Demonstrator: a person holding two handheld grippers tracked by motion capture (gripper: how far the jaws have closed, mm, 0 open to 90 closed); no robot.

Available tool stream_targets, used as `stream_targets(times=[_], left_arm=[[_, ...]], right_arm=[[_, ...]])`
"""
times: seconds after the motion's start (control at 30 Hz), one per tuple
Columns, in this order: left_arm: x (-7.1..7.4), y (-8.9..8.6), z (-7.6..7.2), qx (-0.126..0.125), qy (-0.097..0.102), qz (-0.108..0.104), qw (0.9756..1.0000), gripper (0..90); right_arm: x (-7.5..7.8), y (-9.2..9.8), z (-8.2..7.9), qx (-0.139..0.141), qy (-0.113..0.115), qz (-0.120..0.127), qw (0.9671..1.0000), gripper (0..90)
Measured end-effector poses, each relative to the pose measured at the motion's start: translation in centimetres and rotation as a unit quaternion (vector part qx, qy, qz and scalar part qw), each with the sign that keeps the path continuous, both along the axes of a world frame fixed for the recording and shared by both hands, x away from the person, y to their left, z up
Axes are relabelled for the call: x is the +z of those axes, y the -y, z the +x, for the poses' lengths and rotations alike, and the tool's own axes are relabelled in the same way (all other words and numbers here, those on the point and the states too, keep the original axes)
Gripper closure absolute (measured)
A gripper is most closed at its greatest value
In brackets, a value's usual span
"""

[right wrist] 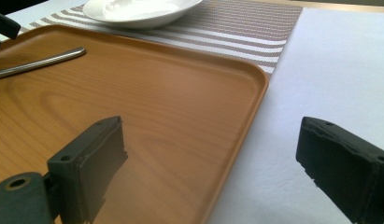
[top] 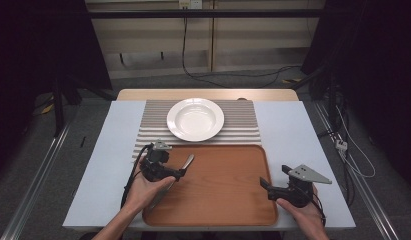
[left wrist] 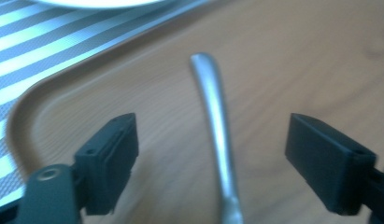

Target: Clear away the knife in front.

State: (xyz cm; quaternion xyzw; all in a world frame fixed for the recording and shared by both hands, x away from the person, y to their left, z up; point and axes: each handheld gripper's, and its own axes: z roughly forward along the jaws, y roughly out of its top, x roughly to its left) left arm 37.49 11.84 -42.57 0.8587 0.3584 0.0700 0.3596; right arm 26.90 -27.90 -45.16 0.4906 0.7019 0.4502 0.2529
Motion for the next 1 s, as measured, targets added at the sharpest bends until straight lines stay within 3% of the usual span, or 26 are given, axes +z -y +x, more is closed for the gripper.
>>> stream_targets(times=[0.13,0.23,0.47,0.77,1.0], left_arm=[[0.2,0.4,-0.7,-0.020,0.024,-0.001,0.9995,29.9],[0.3,0.8,-1.2,-0.040,0.036,-0.009,0.9985,49.4],[-0.6,1.9,-0.9,-0.050,0.013,-0.003,0.9986,85.5],[-1.7,2.8,-0.8,-0.069,0.013,0.035,0.9969,90.0],[-2.2,2.5,-0.1,-0.070,-0.001,0.017,0.9974,90.0]], right_arm=[[0.0,-0.1,0.0,0.002,0.001,-0.001,1.0000,7.8],[0.1,-0.3,-0.1,0.004,0.001,-0.004,1.0000,7.8],[0.1,-0.2,-0.1,0.003,0.002,-0.004,1.0000,7.8],[0.1,-0.3,-0.1,0.005,0.002,-0.004,1.0000,7.8],[0.1,-0.2,-0.1,0.006,0.002,-0.005,1.0000,7.8]])
